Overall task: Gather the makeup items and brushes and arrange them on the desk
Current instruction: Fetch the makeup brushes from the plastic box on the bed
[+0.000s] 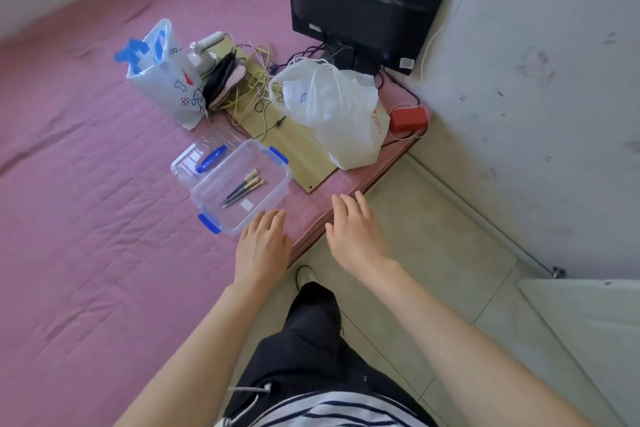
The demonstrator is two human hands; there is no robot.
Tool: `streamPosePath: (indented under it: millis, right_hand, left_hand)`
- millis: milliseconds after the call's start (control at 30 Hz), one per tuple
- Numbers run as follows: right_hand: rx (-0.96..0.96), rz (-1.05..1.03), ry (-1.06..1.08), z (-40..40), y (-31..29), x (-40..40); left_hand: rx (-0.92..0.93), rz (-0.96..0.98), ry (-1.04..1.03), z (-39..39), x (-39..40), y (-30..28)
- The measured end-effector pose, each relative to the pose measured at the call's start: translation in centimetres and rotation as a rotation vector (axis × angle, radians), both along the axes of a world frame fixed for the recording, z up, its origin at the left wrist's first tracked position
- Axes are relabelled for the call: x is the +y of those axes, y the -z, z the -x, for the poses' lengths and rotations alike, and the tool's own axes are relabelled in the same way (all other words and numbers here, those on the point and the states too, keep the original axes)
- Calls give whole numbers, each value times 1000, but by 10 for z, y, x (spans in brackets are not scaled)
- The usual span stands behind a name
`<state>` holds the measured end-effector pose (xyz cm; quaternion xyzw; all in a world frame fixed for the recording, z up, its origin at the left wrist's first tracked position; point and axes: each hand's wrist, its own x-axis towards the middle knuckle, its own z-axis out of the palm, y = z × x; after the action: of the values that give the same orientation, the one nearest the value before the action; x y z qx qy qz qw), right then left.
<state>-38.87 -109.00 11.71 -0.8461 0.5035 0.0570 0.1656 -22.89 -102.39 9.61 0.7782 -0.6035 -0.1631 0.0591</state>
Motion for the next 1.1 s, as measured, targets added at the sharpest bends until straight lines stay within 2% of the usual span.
streamPosePath:
  millis: [500,700,900,1100]
  right_hand:
    - [-9,-123,-216,-80,18,-114]
    - [33,-171,-420,-103,31,-152]
    - [86,-161,-585,-123,65,-182]
    - [141,-177,-674,-145,125,-196]
  left_hand:
    - [-18,-48,-208,-52,-84,20]
    - [-16,-91,-344,-52,-99,36]
    - [23,-86,-487,-51,-117,63]
    - [70,-129,-526,-65,-127,123]
